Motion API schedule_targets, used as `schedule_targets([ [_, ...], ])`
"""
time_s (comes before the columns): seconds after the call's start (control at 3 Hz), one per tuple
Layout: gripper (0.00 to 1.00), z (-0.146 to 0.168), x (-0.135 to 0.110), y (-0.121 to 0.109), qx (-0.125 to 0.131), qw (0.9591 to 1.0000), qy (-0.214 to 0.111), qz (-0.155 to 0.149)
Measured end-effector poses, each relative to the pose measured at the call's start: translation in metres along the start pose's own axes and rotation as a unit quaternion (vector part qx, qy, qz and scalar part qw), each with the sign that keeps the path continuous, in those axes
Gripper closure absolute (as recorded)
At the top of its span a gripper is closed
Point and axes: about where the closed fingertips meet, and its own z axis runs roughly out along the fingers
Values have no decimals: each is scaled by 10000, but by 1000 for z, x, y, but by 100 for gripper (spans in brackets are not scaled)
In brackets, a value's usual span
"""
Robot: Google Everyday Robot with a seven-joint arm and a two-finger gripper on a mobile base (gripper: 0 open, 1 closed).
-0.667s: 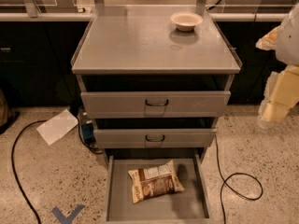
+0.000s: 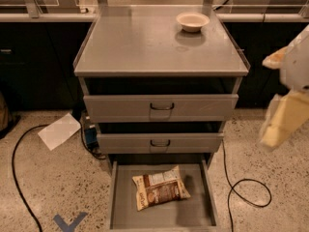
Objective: Pick brown chip bag from bottom drawer and place on counter
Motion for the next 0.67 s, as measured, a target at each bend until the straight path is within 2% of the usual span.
schedule_targets([
  [0.33,0,49,7,26,-102,9998,3,145],
  [0.67,0,129,10,50,-302,9992,78,251],
])
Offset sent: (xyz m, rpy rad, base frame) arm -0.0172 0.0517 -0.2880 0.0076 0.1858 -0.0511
